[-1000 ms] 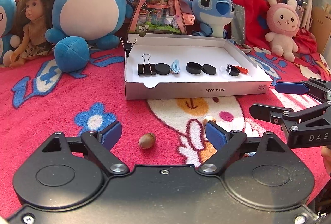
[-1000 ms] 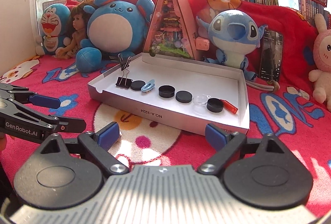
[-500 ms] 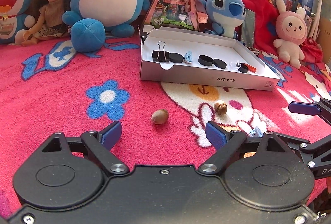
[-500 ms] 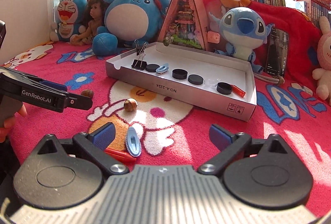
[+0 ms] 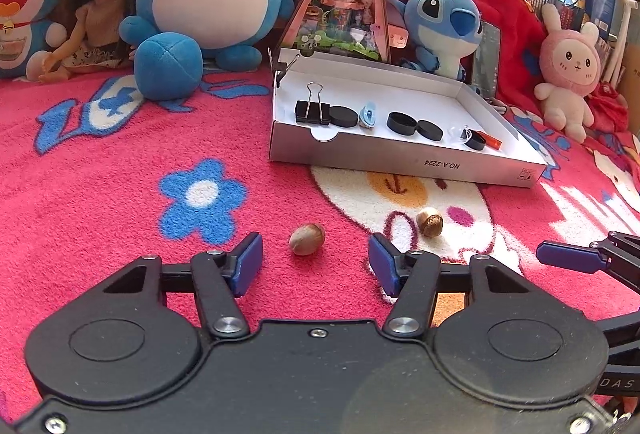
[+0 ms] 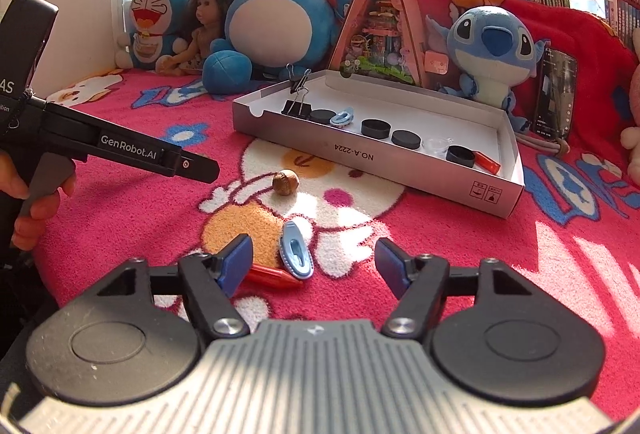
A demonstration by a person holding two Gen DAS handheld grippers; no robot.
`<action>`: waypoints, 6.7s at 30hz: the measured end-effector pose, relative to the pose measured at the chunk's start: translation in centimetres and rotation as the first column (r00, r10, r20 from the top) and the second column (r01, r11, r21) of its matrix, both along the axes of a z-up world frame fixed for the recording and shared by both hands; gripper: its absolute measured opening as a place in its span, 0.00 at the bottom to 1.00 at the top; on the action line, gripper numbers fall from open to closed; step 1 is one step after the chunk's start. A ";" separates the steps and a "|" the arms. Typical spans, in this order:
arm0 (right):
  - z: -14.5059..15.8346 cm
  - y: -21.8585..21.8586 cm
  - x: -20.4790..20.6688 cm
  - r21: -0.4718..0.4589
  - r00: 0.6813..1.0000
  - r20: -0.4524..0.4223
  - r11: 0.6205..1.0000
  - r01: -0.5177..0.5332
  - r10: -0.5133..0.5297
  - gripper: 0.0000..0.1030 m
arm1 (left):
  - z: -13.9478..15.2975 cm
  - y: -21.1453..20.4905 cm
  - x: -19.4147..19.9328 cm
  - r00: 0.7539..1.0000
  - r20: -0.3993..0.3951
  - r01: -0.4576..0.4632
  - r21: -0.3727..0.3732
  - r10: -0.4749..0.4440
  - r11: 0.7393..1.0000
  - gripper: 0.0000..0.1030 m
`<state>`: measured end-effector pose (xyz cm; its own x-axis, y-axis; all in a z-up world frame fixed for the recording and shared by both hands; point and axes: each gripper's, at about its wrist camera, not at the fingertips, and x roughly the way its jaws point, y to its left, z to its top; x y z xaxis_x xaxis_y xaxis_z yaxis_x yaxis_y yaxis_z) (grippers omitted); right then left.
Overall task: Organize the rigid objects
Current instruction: 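Close the left tool on a brown acorn while the right tool grasps a light blue clip, then carry the acorn with the left tool over the tray while the right tool carries the blue clip, then lower both items into the tray and open both tools, then withdraw both tools from the tray back toward the blanket, then close the left tool on a second brown acorn and lift it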
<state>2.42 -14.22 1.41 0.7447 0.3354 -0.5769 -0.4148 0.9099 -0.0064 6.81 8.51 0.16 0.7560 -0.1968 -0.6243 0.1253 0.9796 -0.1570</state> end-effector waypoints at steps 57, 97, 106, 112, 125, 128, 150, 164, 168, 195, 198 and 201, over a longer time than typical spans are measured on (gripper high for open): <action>3.0 -5.1 7.1 0.021 0.946 0.039 0.947 0.322 -0.322 0.20 | 5.0 -4.5 6.2 0.998 0.064 0.030 0.006 -0.031 1.000 0.16; 0.3 -7.0 15.3 0.098 0.896 -0.115 0.892 0.440 -0.429 0.20 | 1.9 -8.5 14.1 0.999 -0.036 0.006 0.010 -0.005 1.000 0.16; -0.2 -7.1 16.1 0.090 0.889 -0.128 0.888 0.451 -0.439 0.20 | 1.4 -8.8 14.6 0.999 -0.046 0.002 0.013 -0.002 1.000 0.16; -0.5 -7.0 16.5 0.084 0.888 -0.132 0.888 0.452 -0.440 0.20 | 1.1 -9.0 14.9 0.999 -0.051 -0.002 0.018 0.003 1.000 0.16; -0.7 -6.9 16.7 0.076 0.890 -0.132 0.890 0.449 -0.437 0.20 | 0.7 -9.3 15.1 0.999 -0.050 0.000 0.026 0.002 1.000 0.17; -0.8 -6.9 16.8 0.075 0.890 -0.132 0.891 0.448 -0.436 0.20 | 0.6 -9.3 15.1 0.999 -0.046 0.001 0.031 0.001 1.000 0.17; -0.5 -6.9 16.1 0.089 0.888 -0.125 0.887 0.454 -0.442 0.43 | 1.4 -9.3 14.0 1.000 -0.012 0.017 0.063 -0.017 0.998 0.30; 0.8 -6.2 14.1 0.068 0.906 -0.047 0.904 0.422 -0.420 0.63 | 2.7 -8.7 11.0 0.998 0.033 0.055 0.082 -0.057 0.995 0.47; 1.1 -6.2 13.1 0.064 0.913 -0.029 0.911 0.407 -0.406 0.68 | 2.9 -8.2 10.0 0.997 0.034 0.073 0.077 -0.076 0.994 0.48; 1.9 -3.7 5.7 0.066 0.957 0.023 0.956 0.286 -0.288 0.80 | 2.8 -7.1 2.6 0.984 0.042 0.170 0.051 -0.172 0.984 0.56; 1.7 -3.6 4.9 0.063 0.959 0.021 0.958 0.281 -0.282 0.81 | 2.4 -6.8 2.4 0.985 0.021 0.169 0.023 -0.169 0.985 0.56; 1.6 -3.5 4.2 0.065 0.961 0.016 0.959 0.276 -0.278 0.82 | 2.1 -6.6 2.2 0.986 0.012 0.167 0.014 -0.167 0.986 0.56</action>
